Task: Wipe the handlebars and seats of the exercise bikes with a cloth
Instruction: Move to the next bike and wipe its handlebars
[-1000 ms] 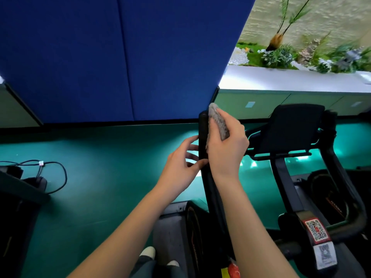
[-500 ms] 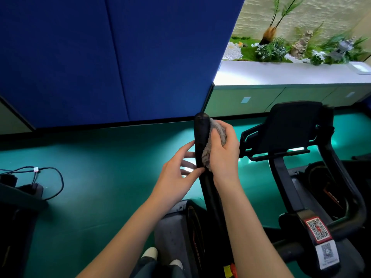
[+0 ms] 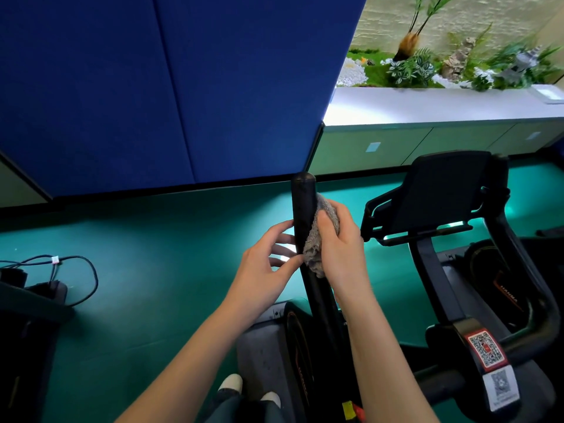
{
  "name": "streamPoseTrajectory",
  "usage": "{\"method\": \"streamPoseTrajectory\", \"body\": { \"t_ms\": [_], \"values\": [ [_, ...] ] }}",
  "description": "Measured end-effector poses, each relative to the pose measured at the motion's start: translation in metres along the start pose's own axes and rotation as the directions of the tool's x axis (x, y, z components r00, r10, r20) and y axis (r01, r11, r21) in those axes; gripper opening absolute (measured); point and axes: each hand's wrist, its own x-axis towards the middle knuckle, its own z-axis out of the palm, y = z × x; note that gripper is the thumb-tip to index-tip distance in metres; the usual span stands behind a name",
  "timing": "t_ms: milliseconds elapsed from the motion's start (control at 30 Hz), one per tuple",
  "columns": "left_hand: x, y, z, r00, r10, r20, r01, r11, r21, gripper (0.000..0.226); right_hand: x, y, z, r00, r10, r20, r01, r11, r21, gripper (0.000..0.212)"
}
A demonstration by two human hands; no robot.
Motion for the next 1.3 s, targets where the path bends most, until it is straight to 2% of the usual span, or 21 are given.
{"method": "streamPoseTrajectory", "body": {
  "t_ms": [200,300,400,533,667,900,1000,1133,1233,1300],
  "values": [
    [0.005,-0.004,0.002,1.000,-0.030,0.000,0.030,0.997,-0.074,0.045,-0.034,-0.001,-0.010,0.980,-0.138,-0.143,0.124,0.987,-0.106,0.024],
    [0.006,-0.004,0.002,0.999,-0.034,0.002,0.034,0.996,-0.087,0.046,-0.032,-0.013,0.000,0.933,-0.274,-0.232,0.250,0.960,-0.129,0.024],
    [0.007,-0.003,0.001,1.000,-0.022,0.016,0.023,0.995,-0.093,0.049,-0.019,-0.025,0.013,0.885,-0.392,-0.251,0.346,0.914,-0.210,0.025],
    [0.010,-0.005,-0.001,0.999,-0.035,0.025,0.037,0.995,-0.095,0.048,-0.008,-0.025,0.015,0.860,-0.470,-0.200,0.402,0.865,-0.301,0.024],
    [0.011,-0.007,0.000,0.998,-0.052,0.020,0.054,0.992,-0.114,0.045,-0.028,-0.014,0.008,0.906,-0.407,-0.112,0.353,0.877,-0.327,0.024],
    [0.013,-0.011,-0.003,0.997,-0.045,0.069,0.054,0.990,-0.129,0.042,-0.005,-0.050,0.016,0.884,-0.447,-0.138,0.389,0.866,-0.315,0.020],
    [0.013,-0.013,-0.004,0.996,-0.057,0.064,0.067,0.985,-0.157,0.038,-0.006,-0.044,0.024,0.892,-0.448,-0.060,0.383,0.820,-0.426,0.020],
    [0.006,-0.013,0.000,0.994,-0.102,0.047,0.109,0.974,-0.199,0.038,-0.029,-0.021,0.013,0.928,-0.366,0.078,0.357,0.803,-0.477,0.028],
    [-0.002,-0.015,0.006,0.992,-0.120,0.046,0.128,0.966,-0.223,0.038,-0.032,-0.021,0.007,0.913,-0.394,0.107,0.396,0.790,-0.468,0.029],
    [-0.007,-0.016,0.010,0.992,-0.125,0.021,0.127,0.959,-0.252,0.040,-0.021,-0.032,0.005,0.878,-0.464,0.120,0.466,0.767,-0.441,0.026]
  ]
}}
